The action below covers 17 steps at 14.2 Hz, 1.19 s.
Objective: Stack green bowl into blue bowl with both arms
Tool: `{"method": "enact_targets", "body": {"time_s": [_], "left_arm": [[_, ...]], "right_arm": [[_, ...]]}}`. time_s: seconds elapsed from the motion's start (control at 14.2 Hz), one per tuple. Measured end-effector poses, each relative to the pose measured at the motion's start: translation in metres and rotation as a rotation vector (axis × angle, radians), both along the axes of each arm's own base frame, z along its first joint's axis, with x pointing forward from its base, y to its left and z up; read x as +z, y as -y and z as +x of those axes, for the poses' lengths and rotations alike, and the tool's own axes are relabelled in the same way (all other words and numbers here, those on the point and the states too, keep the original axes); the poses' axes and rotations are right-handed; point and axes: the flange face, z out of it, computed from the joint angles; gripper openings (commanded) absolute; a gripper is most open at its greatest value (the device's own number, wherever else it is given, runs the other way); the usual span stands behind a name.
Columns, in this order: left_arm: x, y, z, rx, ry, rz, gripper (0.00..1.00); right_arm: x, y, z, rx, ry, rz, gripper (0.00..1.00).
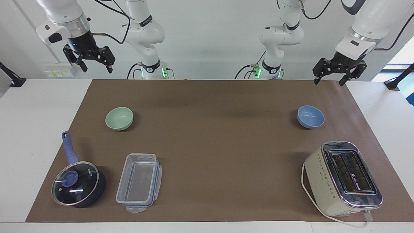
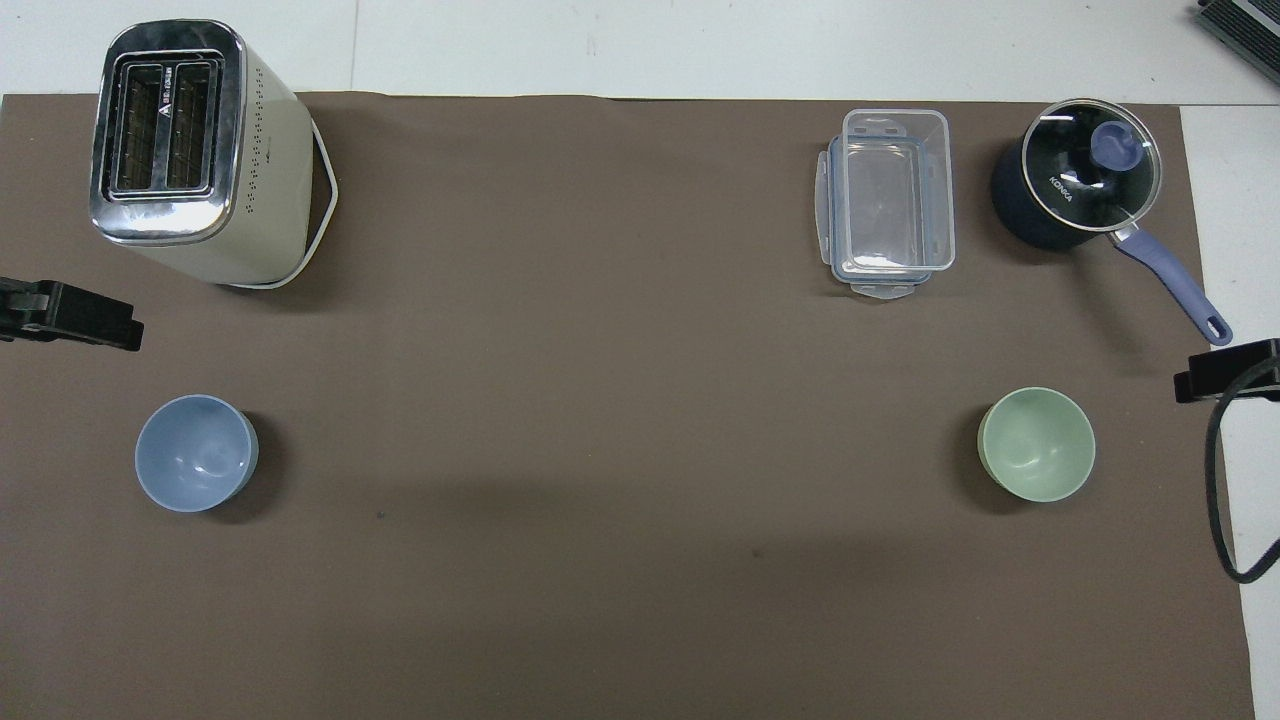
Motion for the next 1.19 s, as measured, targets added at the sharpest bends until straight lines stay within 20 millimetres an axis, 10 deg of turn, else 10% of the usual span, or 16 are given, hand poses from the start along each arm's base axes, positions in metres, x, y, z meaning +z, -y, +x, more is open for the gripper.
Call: {"method": "enact_targets", "body": {"time_s": [1.19], "left_arm": [[-0.013,-0.024,0.005,-0.019,0.000,-0.001,1.00]], "right_arm": [[0.000,0.000,0.000,0.000,0.000,0.000,1.00]]}}
